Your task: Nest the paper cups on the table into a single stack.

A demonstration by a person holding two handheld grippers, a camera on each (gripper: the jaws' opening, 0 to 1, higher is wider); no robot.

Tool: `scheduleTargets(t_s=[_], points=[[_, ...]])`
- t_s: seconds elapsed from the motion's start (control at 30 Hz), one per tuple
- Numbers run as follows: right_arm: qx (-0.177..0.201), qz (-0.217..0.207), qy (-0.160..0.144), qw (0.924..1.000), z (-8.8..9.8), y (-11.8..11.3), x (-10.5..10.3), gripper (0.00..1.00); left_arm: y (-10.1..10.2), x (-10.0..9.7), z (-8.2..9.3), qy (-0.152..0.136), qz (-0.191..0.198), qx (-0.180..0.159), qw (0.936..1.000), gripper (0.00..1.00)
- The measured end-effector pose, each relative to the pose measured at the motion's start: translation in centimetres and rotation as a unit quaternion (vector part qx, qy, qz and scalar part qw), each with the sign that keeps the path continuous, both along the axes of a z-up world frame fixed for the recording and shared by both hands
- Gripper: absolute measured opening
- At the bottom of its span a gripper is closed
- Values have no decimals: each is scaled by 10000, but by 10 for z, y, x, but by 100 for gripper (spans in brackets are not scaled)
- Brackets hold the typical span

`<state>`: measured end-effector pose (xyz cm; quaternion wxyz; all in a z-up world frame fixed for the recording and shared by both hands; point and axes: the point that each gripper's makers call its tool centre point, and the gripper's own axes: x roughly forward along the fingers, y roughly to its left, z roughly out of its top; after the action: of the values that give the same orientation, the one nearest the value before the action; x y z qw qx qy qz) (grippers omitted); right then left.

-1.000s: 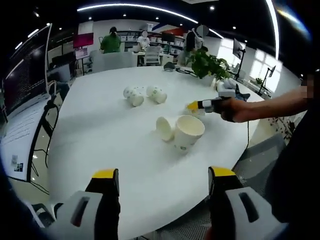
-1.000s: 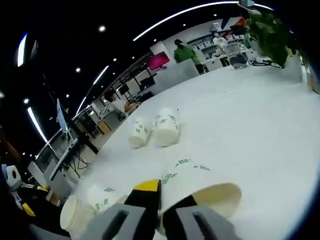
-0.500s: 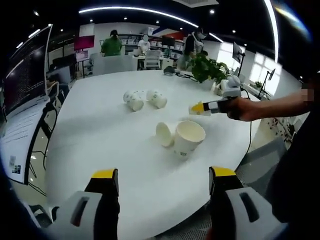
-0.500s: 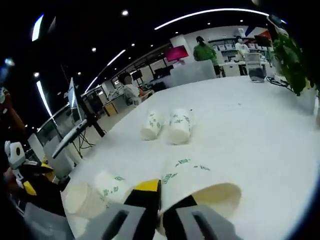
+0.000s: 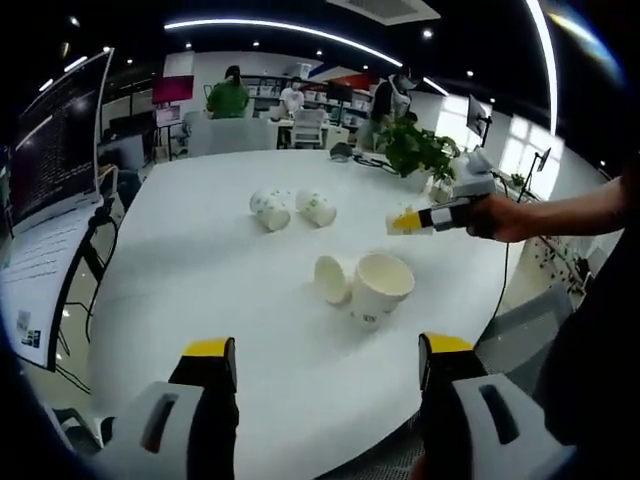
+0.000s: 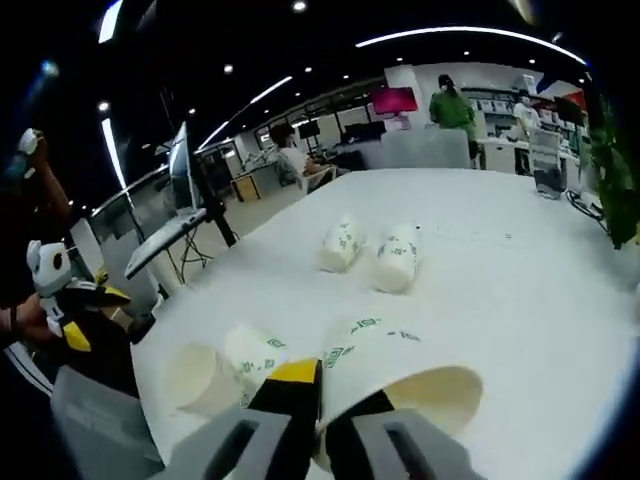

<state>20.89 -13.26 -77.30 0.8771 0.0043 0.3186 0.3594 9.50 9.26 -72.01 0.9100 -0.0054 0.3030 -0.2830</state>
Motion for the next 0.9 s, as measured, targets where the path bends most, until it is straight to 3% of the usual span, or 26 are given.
scheduleTargets(t_s=[0.23, 0.43, 0.53, 0.73, 0.9], points=[[-423, 495, -66, 9979, 19, 11, -23, 0, -1, 4, 0, -17, -19, -34, 10000, 72], [-678, 892, -137, 9936, 32, 16, -29, 0, -8, 5, 0, -27, -80, -74, 9999, 72], [-937, 1192, -7, 9884, 37, 18, -35, 0, -11, 7, 1, -46, -115, -97, 9999, 72], [-1156, 1566, -104, 9808, 49, 28, -45, 0, -14, 8, -1, -41, -174, -104, 9998, 72], [-1544, 2020, -188, 9670, 55, 37, -60, 0, -15, 9, 1, -66, -184, -135, 9997, 72]])
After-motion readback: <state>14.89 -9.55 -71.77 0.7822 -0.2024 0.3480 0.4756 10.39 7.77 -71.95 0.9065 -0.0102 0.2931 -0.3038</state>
